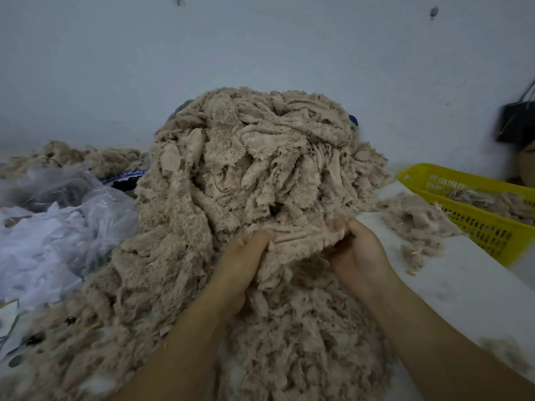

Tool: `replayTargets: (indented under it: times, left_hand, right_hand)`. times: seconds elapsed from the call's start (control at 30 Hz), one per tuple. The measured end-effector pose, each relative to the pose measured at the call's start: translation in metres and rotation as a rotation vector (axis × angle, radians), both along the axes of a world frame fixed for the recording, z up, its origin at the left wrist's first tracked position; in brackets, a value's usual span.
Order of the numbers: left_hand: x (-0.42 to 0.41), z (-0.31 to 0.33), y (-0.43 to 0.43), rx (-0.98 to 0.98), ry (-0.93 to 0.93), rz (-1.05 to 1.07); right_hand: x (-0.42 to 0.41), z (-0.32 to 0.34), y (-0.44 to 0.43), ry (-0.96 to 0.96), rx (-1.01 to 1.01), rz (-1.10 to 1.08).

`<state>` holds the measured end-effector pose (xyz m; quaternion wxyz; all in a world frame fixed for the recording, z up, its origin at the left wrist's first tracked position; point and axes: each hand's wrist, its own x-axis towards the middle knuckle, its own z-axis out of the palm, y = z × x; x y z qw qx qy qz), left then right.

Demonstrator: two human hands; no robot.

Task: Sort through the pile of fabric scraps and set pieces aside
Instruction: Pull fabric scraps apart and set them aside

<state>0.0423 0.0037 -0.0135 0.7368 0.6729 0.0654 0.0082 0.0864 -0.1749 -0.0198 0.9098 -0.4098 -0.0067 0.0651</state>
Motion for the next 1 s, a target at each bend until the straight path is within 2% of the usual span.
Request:
replayTargets:
  times: [0.13,0.23,0.4,0.53,0.6,0.7,0.73,0.8,0.87,0.9,1.0]
  left_hand:
    - [0.006,0.001,0.007,-0.179,0.016,0.229]
    - [0.008,0.000,0.010,-0.294,0.016,0.290]
    - [0.015,-0.005,0.010,-0.324,-0.065,0.394]
    - [0.015,-0.005,0.028,-0.444,-0.116,0.485]
    - [0.015,-0.006,0.033,-0.445,-0.123,0.473]
    - [0.015,-0.009,0.016,-0.393,-0.091,0.319]
    - [0.016,-0.009,0.011,-0.417,-0.084,0.271]
    - [0.015,-0.007,0.008,-0.486,-0.089,0.210]
    - [0.014,-0.003,0.013,-0.557,-0.113,0.186]
    - [0.015,-0.003,0.015,-0.586,-0.125,0.179]
    - [0.013,-0.002,0.012,-0.571,-0.137,0.086]
  right_hand:
    - [0.002,0.000,0.001,0.061,0.017,-0.069]
    - [0.001,0.000,0.008,0.054,0.014,-0.052]
    - [0.001,0.001,0.010,0.024,-0.005,-0.027]
    - [0.007,0.005,-0.014,0.061,0.206,-0.129]
    - [0.011,0.005,-0.028,0.066,0.244,-0.190]
    - [0.009,-0.002,-0.020,-0.001,0.044,-0.079]
    - [0.007,-0.006,-0.013,-0.064,-0.078,0.000]
    - [0.002,-0.013,-0.001,-0.167,-0.451,0.074]
    - [-0.005,-0.015,0.007,-0.264,-0.823,-0.012]
    - [-0.007,-0.015,0.009,-0.332,-0.942,-0.077]
    - [-0.012,-0.009,0.015,-0.583,-1.048,-0.187]
